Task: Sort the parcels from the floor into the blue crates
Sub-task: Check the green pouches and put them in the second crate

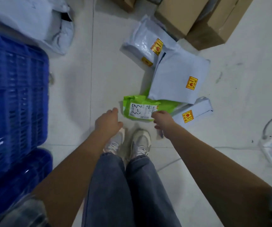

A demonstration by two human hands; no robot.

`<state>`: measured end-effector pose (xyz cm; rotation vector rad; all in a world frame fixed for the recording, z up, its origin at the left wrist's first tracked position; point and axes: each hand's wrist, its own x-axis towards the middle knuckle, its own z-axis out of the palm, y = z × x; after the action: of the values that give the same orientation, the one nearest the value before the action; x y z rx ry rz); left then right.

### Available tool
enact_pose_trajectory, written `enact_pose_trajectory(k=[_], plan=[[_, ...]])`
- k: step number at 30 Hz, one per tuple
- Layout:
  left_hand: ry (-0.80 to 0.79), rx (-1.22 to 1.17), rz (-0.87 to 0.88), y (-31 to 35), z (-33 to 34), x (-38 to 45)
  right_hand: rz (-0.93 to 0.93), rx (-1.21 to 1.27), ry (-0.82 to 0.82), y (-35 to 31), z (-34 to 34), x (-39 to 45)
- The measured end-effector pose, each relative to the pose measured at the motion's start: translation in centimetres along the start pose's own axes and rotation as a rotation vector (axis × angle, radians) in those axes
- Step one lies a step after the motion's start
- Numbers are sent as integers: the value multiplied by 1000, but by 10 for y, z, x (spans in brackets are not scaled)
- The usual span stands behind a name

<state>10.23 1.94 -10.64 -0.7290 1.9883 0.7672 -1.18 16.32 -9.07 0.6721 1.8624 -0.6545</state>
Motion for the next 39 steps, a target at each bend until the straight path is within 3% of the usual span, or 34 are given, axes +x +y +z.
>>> enact_pose_trajectory(k=[3,10,13,17,20,24,30,34,39], plan=[[124,47,99,25,10,45,-10,7,61,-3,-7,39],[256,294,193,46,38,108,-86,-99,-21,27,-15,94],[196,338,218,46,39,110,-91,-94,-78,43,-11,101],[-92,36,286,28,31,92,-102,-81,-106,49,-10,85],[-149,-396,213,7,11,65,-101,-29,-100,42,-10,59],[-70,-820,73,-16,-23,12,-66,95,-332,17,-7,15],[206,-1290,2,-30,-69,-64,-157,185,-601,-44,32,-65],[326,-1511,-73,-45,-97,-106,-221,304,-626,-78,71,-114],[370,-1652,-138,-81,-120,-135,-333,211,-585,-105,107,-156]])
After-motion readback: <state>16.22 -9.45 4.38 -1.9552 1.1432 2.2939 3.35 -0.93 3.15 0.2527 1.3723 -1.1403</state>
